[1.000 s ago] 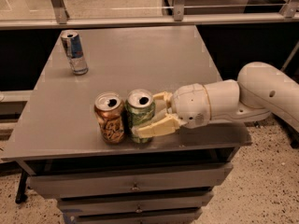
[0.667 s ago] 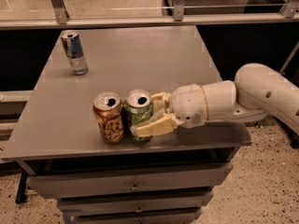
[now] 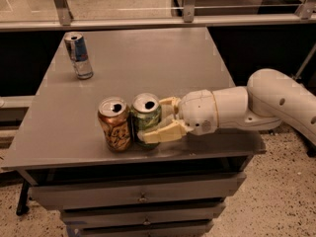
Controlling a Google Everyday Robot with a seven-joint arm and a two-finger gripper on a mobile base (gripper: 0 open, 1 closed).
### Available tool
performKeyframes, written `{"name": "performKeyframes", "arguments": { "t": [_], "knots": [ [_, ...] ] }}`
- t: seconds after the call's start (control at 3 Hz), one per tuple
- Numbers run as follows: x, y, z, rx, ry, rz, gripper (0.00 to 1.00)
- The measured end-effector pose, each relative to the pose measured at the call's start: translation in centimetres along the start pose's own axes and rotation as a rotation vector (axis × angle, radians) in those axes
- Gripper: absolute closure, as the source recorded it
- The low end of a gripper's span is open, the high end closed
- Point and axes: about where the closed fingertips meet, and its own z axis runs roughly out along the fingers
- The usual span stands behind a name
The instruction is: Move green can near orange can
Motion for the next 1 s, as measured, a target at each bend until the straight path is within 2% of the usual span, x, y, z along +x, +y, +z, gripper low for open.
{"name": "performKeyframes", "arguments": {
  "t": [0.33, 0.67, 1.0],
  "knots": [
    [0.2, -0.4, -0.2, 0.011, 0.002, -0.004, 0.17],
    [0.5, -0.9, -0.8, 0.028, 0.013, -0.002, 0.0],
    [0.8, -2.0, -3.1, 0.056, 0.044, -0.008, 0.0]
  ]
}}
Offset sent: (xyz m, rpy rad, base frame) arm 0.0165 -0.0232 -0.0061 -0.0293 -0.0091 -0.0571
